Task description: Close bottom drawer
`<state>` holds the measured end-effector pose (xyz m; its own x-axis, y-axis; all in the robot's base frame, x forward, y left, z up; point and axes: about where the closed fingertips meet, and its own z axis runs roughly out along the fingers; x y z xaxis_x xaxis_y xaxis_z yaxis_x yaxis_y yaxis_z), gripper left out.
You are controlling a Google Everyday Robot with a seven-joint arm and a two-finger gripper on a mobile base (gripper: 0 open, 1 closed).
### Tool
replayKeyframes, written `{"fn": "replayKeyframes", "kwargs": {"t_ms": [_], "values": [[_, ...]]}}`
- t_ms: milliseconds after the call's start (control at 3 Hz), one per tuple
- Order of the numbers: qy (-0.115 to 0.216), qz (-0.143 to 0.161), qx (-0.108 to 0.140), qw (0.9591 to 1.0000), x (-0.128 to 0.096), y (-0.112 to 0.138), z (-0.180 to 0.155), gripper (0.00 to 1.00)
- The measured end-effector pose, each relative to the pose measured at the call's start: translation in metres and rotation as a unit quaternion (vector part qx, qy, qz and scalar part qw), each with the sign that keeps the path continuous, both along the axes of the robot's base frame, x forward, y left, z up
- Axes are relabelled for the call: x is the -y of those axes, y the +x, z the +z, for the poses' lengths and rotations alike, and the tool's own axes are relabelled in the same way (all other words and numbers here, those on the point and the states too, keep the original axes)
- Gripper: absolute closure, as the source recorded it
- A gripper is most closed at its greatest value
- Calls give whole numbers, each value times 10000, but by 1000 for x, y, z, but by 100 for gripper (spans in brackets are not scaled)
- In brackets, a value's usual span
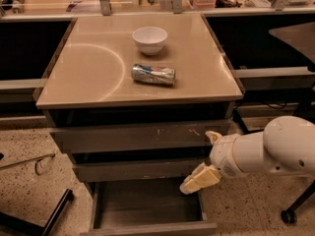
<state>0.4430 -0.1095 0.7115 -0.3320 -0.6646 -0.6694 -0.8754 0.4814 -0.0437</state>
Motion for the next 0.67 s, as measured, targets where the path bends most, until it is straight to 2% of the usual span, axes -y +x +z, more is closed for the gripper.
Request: {"fn": "replayKeyframes", "kwargs": {"t_ms": [333,667], "values": [[506,-77,-105,9986,-24,-25,-47,0],[1004,-326,-266,9941,-51,-51,-107,0]]}}
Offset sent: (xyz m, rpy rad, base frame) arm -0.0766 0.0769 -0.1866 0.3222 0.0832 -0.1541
